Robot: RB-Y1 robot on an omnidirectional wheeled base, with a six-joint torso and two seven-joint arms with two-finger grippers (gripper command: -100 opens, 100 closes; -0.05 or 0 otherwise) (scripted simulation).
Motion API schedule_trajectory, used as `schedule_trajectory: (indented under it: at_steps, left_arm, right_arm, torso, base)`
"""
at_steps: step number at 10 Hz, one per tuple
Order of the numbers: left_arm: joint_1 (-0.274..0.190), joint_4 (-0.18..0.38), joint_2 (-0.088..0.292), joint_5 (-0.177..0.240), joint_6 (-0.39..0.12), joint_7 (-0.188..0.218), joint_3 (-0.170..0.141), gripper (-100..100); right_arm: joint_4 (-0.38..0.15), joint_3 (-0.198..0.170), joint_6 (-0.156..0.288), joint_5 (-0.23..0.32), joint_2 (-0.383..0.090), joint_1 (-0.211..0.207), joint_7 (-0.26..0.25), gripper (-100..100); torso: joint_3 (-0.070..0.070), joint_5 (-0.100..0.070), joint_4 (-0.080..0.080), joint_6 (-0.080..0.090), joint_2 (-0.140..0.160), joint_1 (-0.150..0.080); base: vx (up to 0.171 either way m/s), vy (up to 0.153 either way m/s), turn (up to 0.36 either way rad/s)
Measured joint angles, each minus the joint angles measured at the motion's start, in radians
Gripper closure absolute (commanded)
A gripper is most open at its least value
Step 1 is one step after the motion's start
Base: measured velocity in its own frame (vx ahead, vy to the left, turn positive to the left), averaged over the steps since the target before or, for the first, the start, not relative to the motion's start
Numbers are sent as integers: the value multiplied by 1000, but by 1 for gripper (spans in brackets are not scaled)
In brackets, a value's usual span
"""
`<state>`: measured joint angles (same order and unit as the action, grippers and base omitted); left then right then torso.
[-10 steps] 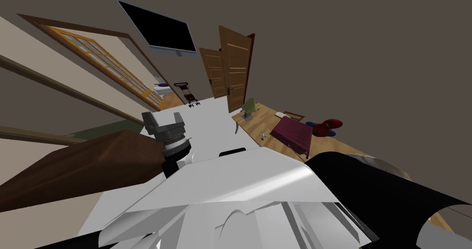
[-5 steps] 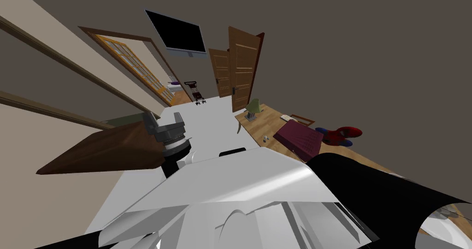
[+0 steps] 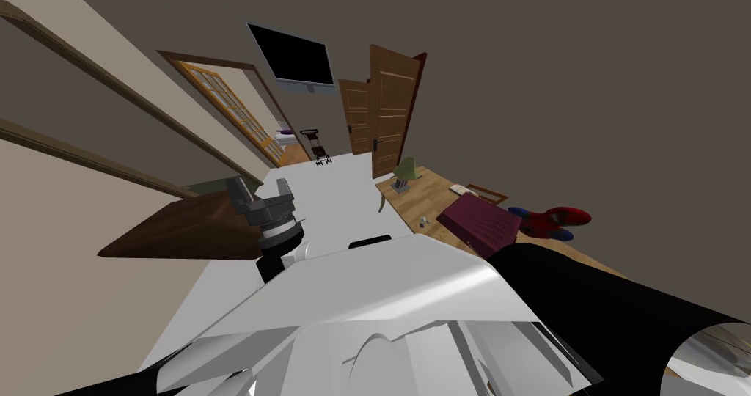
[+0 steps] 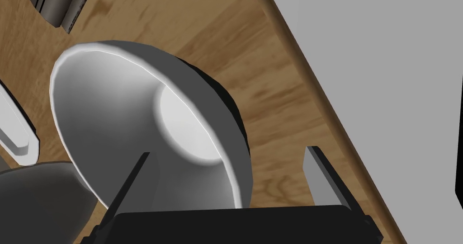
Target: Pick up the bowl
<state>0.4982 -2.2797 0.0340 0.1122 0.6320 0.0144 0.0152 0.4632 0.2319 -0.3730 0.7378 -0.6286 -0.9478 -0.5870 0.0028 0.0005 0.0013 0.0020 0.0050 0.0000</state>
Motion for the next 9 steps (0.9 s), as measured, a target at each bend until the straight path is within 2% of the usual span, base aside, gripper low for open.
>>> schedule_trajectory:
  at_steps: [1,5,6,7,8,9]
  left_arm:
    - [0,0,0,0,0,0,0,0]
    - [0,0,0,0,0,0,0,0]
    - [0,0,0,0,0,0,0,0]
    - [0,0,0,0,0,0,0,0]
    - [0,0,0,0,0,0,0,0]
    - [0,0,0,0,0,0,0,0]
  right_arm:
    - [4,-1,3,0,1,-2,3,100]
    - [4,-2,2,1,1,-2,1,100]
    - [4,-2,2,1,1,-2,0,0]
    - [4,-2,2,1,1,-2,0,100]
    - [42,-25,14,12,-16,-14,31,100]
    - [32,-24,13,15,-22,-3,36,100]
  torso:
    - [0,0,0,0,0,0]
    - [0,1,0,1,-1,1]
    - [0,1,0,1,-1,1]
    - [0,1,0,1,-1,2]
    - [-1,2,0,2,-1,2]
    - [-1,2,0,2,-2,3]
  base:
    - [0,0,0]
    - [0,0,0]
    - [0,0,0]
    - [23,4,-214]
    - [26,17,-147]
    - [29,27,-249]
